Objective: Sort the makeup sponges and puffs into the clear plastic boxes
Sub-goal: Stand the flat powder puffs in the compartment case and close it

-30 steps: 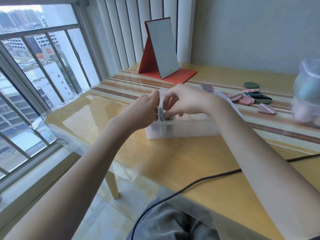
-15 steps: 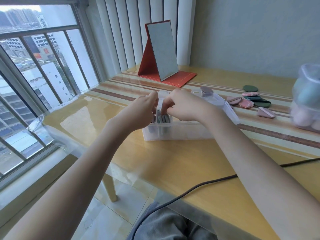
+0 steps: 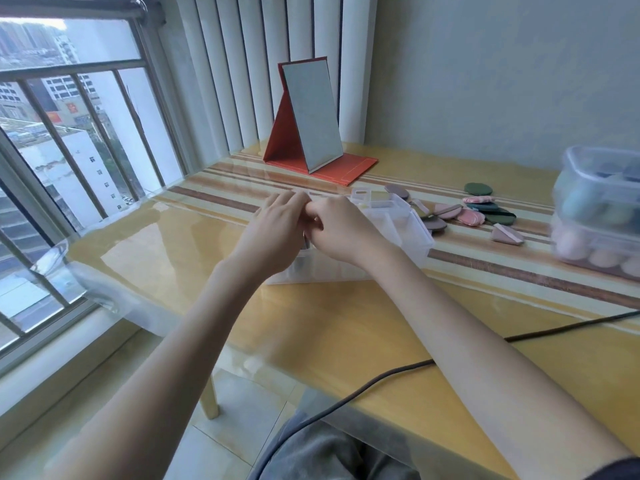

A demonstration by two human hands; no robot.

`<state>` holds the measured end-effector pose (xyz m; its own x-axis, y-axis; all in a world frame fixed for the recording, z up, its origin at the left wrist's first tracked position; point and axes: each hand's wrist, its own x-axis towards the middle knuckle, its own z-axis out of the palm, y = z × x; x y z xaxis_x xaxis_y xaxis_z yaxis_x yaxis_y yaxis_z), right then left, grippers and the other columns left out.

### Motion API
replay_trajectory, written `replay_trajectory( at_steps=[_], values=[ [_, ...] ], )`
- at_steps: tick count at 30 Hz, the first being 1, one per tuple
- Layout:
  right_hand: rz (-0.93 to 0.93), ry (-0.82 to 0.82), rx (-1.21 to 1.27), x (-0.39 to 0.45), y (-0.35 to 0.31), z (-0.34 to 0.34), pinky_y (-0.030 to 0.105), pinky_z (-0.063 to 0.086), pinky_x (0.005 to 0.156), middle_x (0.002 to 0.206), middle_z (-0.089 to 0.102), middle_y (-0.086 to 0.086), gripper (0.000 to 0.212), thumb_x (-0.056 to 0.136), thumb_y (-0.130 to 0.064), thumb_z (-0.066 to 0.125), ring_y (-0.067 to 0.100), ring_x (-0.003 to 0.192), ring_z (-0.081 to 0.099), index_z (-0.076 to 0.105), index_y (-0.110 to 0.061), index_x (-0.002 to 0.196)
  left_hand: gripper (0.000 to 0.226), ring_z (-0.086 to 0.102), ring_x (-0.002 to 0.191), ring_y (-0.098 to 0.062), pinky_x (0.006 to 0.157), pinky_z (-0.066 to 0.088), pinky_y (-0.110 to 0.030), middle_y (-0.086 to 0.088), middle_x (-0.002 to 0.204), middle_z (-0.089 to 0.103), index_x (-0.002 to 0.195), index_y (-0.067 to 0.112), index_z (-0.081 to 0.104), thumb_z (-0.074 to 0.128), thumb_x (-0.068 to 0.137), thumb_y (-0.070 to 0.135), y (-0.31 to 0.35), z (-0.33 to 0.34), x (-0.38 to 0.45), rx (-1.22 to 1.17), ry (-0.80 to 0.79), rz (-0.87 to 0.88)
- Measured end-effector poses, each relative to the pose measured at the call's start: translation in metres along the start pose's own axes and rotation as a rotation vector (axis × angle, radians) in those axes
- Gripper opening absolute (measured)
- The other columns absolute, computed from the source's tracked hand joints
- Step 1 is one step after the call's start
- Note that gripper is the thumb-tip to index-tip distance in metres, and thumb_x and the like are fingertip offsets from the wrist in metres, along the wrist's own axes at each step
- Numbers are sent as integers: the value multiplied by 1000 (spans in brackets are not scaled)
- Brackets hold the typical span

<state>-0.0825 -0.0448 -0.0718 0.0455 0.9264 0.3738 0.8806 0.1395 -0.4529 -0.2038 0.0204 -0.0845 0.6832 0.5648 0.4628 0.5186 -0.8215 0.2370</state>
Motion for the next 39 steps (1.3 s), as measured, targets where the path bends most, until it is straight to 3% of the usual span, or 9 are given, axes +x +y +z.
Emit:
replay_trajectory(
  at_steps=[4, 11, 13, 19, 24, 28, 34, 36, 39],
  values=[
    [-53, 288, 96, -8, 8, -3, 27, 45, 59, 70, 66, 0, 25, 83, 1, 51, 15, 63, 54, 73, -10, 79, 24, 47, 114, -32, 94, 39, -39, -11, 114, 56, 110, 7, 54, 40, 91, 4, -13, -1, 5, 64, -64, -70],
    [251, 775, 250, -28, 76, -59, 15, 48, 77, 93, 67, -2, 32, 85, 6, 42, 8, 87, 62, 67, -8, 100, 32, 33, 128, -29, 105, 32, -47, -9, 129, 46, 123, 16, 50, 41, 93, 14, -18, -6, 8, 124, -155, -184],
    [427, 699, 197, -36, 108, -70, 28, 47, 92, 109, 64, 2, 31, 88, 1, 45, 15, 105, 59, 59, -8, 115, 32, 29, 131, -29, 103, 31, -49, -8, 134, 40, 127, 20, 46, 40, 96, 20, -14, -9, 9, 170, -196, -240],
    [695, -45, -202, -54, 170, -52, 48, 30, 110, 148, 34, 12, 82, 78, -60, 52, 32, 138, 29, 34, -13, 142, 33, 31, 125, -28, 95, 32, -49, -10, 127, 39, 125, 15, 43, 41, 92, 15, -1, -12, 15, 308, -245, -344],
    [557, 190, -227, -59, 174, -47, 38, 42, 80, 108, 60, 10, 31, 94, -35, 57, 32, 108, 51, 66, -7, 106, 43, 38, 121, -29, 97, 33, -46, -10, 126, 44, 125, 14, 44, 41, 84, 1, 25, -9, 27, 399, -220, -266],
    [486, 393, -137, -64, 171, -55, 33, 30, 55, 56, 47, -3, 33, 93, -36, 59, 22, 63, 46, 63, -17, 66, 47, 44, 116, -27, 96, 36, -37, -9, 125, 51, 120, 12, 52, 38, 80, -8, 90, 17, 46, -39, -5, -22],
    [514, 698, 706, -61, 153, -73, 26, 41, 61, 64, 59, -7, 17, 96, -20, 57, 13, 64, 54, 58, -14, 80, 51, 29, 136, -26, 103, 23, -19, -17, 145, 35, 142, 2, 29, 36, 92, -4, 183, 71, 60, -773, -33, -53],
    [589, 646, 1041, -63, 147, -74, 31, 46, 70, 77, 64, 7, 7, 96, -12, 51, 21, 72, 59, 52, -6, 99, 59, 10, 145, -26, 115, 14, -30, -16, 155, 14, 149, 3, 12, 36, 95, 6, 203, 84, 66, -846, 21, -207],
    [631, 535, 1286, -65, 149, -70, 26, 45, 71, 75, 65, 4, 19, 98, -16, 40, 16, 72, 61, 54, -11, 87, 64, 5, 146, -31, 118, 11, -43, -16, 158, 2, 150, 4, 5, 38, 95, 13, 214, 101, 73, -857, 130, -306]
  ],
)
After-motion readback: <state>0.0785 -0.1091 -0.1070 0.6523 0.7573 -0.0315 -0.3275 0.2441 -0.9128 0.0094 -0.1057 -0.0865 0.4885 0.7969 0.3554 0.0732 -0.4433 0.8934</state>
